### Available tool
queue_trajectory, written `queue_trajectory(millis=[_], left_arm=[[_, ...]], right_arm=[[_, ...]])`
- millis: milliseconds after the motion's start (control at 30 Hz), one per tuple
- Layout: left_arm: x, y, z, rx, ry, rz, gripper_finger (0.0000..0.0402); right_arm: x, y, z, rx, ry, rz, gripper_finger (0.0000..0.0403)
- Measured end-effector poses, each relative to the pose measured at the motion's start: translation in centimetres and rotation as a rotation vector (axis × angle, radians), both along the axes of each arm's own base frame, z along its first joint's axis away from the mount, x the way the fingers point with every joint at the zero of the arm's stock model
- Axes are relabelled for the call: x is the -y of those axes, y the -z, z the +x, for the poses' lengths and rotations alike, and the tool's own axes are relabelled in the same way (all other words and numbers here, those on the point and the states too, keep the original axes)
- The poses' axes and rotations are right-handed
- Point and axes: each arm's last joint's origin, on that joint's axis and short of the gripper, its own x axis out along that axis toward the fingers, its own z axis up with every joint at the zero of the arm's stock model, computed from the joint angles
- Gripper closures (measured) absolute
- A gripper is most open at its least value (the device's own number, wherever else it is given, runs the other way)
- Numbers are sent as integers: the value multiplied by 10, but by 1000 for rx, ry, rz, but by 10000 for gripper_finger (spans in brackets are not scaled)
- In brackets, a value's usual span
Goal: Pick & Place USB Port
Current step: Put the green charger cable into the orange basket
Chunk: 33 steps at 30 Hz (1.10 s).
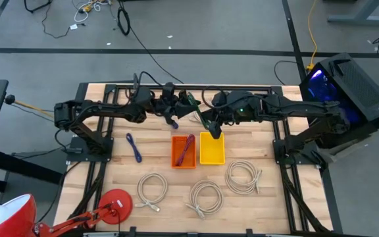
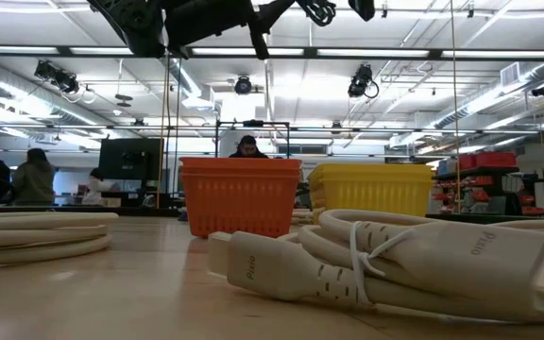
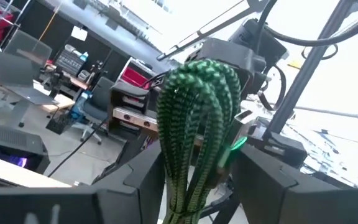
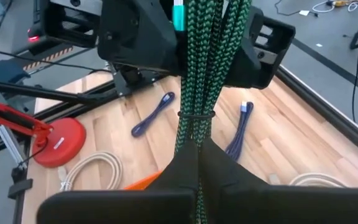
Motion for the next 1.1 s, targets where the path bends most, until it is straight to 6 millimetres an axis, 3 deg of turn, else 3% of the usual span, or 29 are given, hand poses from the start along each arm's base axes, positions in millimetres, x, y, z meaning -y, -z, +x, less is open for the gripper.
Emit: queue_trajectory(millis=[67,167,433,767,900,1100], left_arm=[[0,0,0,1,4,1,264],[0,0,0,-1,6,18,358],[0,1,0,-10,-7,9,362],[-7,18,4,-194,-8,-56,362],[3,27,8,-291,32,-87,362],[25,40,9,-493,107,-145,362]], right_arm=[[0,-1,0,9,-1,-4,403],[0,-2,-1,10,-1,-7,403],[0,-3,-2,2,-28,-58,397],[16,-23,-27,56,-22,-116,327],[27,-32,-44,67,29,-146,294],[45,-27,-68,-80,146,-163,256]])
